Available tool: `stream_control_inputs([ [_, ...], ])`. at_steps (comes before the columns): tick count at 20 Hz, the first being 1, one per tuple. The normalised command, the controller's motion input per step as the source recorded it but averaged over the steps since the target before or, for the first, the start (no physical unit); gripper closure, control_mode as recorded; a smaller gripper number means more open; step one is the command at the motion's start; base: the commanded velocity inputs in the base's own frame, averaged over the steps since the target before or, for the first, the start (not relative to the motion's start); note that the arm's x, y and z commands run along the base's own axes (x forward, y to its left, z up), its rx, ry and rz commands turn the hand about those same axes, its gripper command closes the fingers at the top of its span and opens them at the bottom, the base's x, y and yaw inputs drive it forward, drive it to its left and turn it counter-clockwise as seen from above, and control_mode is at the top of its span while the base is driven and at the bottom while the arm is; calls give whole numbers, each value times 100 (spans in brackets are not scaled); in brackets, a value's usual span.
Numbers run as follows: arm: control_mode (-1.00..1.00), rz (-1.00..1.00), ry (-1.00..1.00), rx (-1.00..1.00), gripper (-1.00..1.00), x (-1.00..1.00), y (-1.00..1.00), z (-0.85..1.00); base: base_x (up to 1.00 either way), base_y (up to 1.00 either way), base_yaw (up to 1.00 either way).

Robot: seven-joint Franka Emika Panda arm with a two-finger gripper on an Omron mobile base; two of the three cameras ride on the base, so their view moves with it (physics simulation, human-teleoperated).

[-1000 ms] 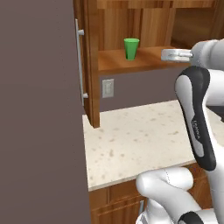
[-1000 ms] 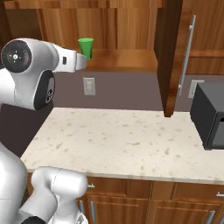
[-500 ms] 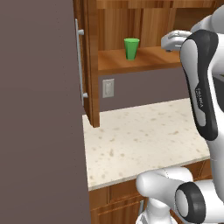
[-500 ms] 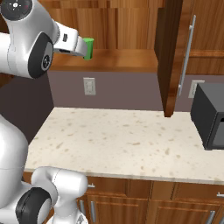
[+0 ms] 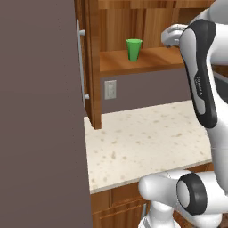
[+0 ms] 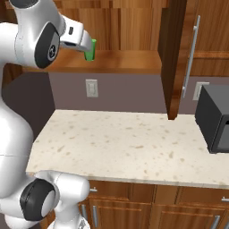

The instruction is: Open the cabinet directly in front. Then move the liquor and the cup to the dining counter with the jar on it.

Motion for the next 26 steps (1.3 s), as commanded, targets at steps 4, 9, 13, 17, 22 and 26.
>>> stream_control_inputs([
  [4,-100,0,0,0,-100,62,0,0,0,0,0],
  [9,-100,0,0,0,-100,76,0,0,0,0,0],
  [13,-100,0,0,0,-100,73,0,-4,0,0,0],
  [17,-100,0,0,0,-100,62,0,-16,0,0,0],
  [22,-100,0,0,0,-100,52,0,-13,0,0,0],
  [26,-100,0,0,0,-100,59,0,-8,0,0,0],
])
